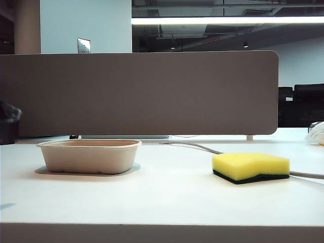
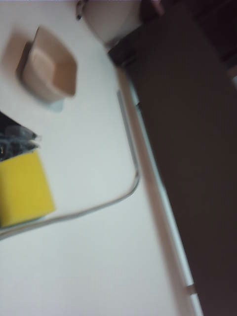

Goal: Pick up the cleaning sponge from the table and place it into the paper lunch box.

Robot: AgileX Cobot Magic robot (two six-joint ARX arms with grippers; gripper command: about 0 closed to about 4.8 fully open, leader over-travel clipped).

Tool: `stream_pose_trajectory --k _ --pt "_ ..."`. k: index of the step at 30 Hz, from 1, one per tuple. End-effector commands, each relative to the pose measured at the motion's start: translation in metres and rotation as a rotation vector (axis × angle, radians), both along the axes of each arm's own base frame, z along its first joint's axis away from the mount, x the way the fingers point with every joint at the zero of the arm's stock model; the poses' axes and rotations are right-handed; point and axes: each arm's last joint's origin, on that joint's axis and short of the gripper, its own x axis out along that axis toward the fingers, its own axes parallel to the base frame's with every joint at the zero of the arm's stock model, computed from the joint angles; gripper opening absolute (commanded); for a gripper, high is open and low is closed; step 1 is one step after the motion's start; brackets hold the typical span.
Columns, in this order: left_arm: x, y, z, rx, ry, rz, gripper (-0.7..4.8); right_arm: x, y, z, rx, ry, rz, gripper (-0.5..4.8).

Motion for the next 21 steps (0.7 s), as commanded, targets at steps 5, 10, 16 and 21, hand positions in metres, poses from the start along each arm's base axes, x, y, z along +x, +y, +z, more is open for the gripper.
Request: stream_pose_trajectory --k 5,10,16,21 --pt "0.001 -0.001 -0.002 0.01 0.019 -0.004 -0.06 0.0 0.003 0.052 0.008 0.034 0.121 0.15" --pt "0.001 -0.001 -0.002 0.01 0.019 -0.004 -0.05 0.048 0.014 0.057 0.013 0.258 0.273 2.98" --pt "0.001 -0.001 -0.001 0.01 0.017 -0.004 -0.05 0.114 0.058 0.051 -0.171 0.446 0.389 4.79" --pt "0.001 -0.001 -0.001 0.009 0.017 -0.005 -0.05 0.159 0.098 0.03 -0.375 0.618 0.352 4.79"
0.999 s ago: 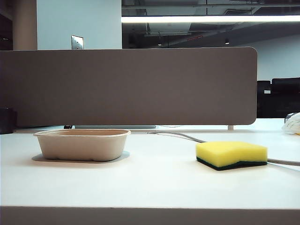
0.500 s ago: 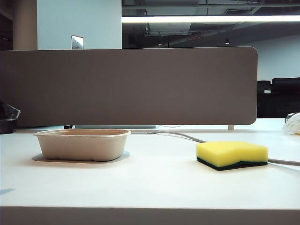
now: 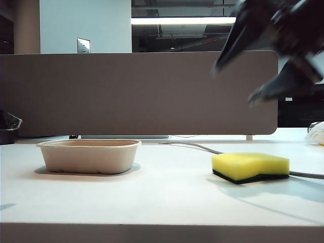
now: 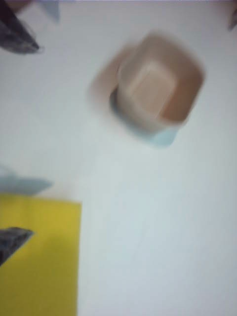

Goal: Pick up the cleaning sponge from the table and place it into the paper lunch box.

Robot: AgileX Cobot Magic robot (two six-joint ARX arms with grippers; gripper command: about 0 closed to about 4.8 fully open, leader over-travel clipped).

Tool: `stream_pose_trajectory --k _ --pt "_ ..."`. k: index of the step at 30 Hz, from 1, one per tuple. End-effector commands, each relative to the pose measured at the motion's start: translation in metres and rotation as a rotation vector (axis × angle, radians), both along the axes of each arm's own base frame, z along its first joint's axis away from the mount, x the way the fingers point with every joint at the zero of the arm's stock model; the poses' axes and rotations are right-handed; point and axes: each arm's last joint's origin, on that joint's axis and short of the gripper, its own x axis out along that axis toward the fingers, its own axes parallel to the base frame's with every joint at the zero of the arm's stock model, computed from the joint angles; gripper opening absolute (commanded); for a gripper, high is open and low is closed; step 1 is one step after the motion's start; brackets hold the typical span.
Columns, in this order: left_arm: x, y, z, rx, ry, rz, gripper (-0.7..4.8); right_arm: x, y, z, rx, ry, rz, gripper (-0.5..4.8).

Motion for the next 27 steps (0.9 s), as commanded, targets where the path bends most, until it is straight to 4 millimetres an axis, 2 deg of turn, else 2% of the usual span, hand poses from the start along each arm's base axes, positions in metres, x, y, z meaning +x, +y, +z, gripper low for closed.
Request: stream_pose_trajectory --k 1,5,11,12,13,14,15,16,22,27 --pt "0.0 0.0 0.001 -0.004 -0.008 -0.004 -0.05 0.02 0.019 -0.018 -0.172 0.055 -0.029 4.79" --pt "0.0 0.0 0.001 -0.004 -0.007 -0.004 -0.05 0.031 0.03 -0.053 -0.361 0.145 -0.093 4.79" --pt "0.0 0.0 0.001 -0.004 -0.008 -0.004 -0.05 0.039 0.034 -0.085 -0.431 0.236 -0.088 4.71" --pt "0.0 0.0 0.001 -0.004 -0.007 -0.004 -0.05 0.039 0.034 -0.089 -0.437 0.251 -0.088 3.89" --pt "0.0 0.0 0.001 -0.004 -0.008 -0.003 -0.05 0.039 0.035 -0.093 -0.441 0.264 -0.083 2.84" --pt "0.0 0.0 0.001 -0.004 -0.007 -0.004 -0.05 0.039 0.035 -0.096 -0.442 0.28 -0.075 1.47" --pt "0.0 0.0 0.001 -0.004 -0.007 -0.004 -0.05 0.039 0.035 -0.098 -0.437 0.291 -0.064 0.56" --pt "0.0 0.0 0.001 -0.004 -0.007 -0.004 -0.06 0.039 0.036 -0.098 -0.432 0.296 -0.059 -0.06" --pt "0.0 0.0 0.001 -0.004 -0.007 -0.003 -0.05 0.041 0.038 -0.092 -0.412 0.281 -0.05 -0.06" --pt "0.0 0.0 0.001 -0.004 -0.007 -0.004 -0.05 0.043 0.053 -0.061 -0.327 0.19 0.007 -0.06"
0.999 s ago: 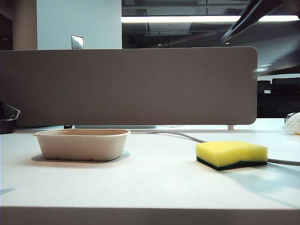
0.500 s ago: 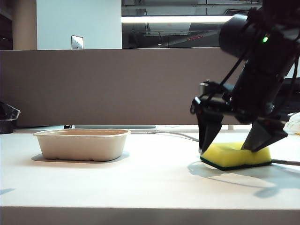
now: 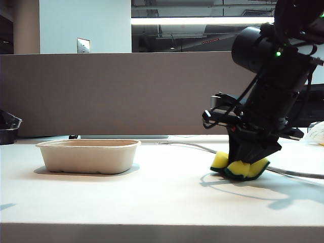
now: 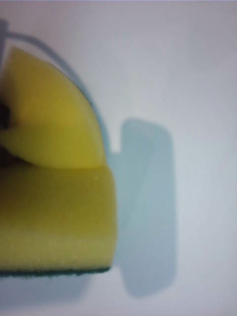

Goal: Pick up the cleaning sponge from the table and place it into the paper lunch box.

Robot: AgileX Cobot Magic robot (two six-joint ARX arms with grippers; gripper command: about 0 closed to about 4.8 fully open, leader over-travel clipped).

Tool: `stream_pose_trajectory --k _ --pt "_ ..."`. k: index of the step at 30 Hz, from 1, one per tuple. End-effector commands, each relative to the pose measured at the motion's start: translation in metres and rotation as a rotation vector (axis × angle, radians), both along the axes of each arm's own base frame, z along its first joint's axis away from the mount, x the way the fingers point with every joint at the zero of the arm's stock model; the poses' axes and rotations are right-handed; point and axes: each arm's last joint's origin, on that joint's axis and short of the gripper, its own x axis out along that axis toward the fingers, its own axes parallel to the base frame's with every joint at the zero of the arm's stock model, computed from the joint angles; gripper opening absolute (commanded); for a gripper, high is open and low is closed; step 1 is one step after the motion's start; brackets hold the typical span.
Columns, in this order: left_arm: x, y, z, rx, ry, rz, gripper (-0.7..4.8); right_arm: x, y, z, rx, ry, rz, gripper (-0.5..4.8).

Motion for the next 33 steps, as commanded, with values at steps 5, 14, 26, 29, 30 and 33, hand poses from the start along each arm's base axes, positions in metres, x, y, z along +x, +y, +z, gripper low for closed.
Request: stream_pose_trajectory --k 5,14,26,29,30,33 --pt "0.0 0.0 0.001 -0.004 -0.009 -0.004 -0.05 0.0 0.046 0.064 0.176 -0.126 0.201 -0.06" --pt "0.0 0.0 0.001 -0.005 -0.01 -0.003 -0.05 0.027 0.121 0.102 0.357 -0.128 0.472 -0.06" --pt "0.0 0.0 0.001 -0.005 -0.01 -0.002 -0.05 0.044 0.164 0.077 0.338 -0.079 0.518 1.43" --pt "0.0 0.0 0.001 -0.005 -0.01 -0.004 -0.05 0.046 0.164 0.075 0.334 -0.077 0.513 1.59" --pt "0.0 0.0 0.001 -0.005 -0.009 -0.004 -0.05 0.046 0.164 0.076 0.333 -0.078 0.511 1.82" --pt "0.0 0.0 0.001 -0.005 -0.01 -0.004 -0.05 0.046 0.164 0.076 0.332 -0.079 0.51 3.3"
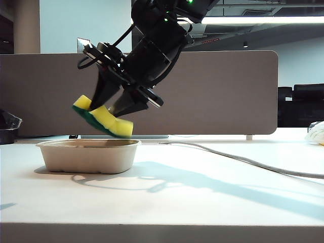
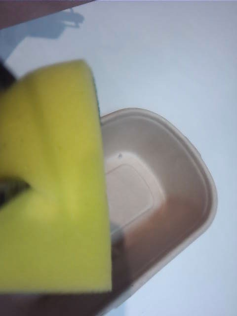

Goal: Pick up the cleaning sponge from the table and place it into the paper lunch box.

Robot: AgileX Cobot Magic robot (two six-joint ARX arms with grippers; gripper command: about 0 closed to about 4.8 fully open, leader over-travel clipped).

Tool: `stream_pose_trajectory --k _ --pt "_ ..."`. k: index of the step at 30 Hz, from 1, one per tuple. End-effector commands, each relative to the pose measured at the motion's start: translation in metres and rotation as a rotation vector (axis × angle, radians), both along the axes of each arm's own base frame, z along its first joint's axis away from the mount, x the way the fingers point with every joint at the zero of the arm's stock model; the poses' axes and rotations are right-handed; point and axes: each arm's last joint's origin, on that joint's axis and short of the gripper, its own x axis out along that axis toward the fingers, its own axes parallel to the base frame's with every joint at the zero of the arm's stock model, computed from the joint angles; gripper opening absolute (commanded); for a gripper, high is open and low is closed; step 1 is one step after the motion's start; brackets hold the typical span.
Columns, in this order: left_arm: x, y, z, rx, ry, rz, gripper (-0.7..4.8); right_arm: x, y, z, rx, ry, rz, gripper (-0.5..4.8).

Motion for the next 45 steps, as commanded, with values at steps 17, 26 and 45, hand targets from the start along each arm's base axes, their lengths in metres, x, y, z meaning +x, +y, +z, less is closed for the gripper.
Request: stream_pose_trajectory --k 17,26,45 --pt "0.0 0.0 0.001 -0.005 -0.008 -0.004 -0.05 -0.004 0.003 0.011 0.001 -0.047 -0.025 1.42" --pt "0.0 0.0 0.001 -0.005 -0.008 -0.004 -0.05 -0.006 0.0 0.023 0.021 -0.059 -0.04 4.69" --pt "0.0 0.002 0.004 -0.019 -0.035 0.017 -0.06 -0.024 -0.019 0.063 -0.017 -0.133 -0.086 -0.09"
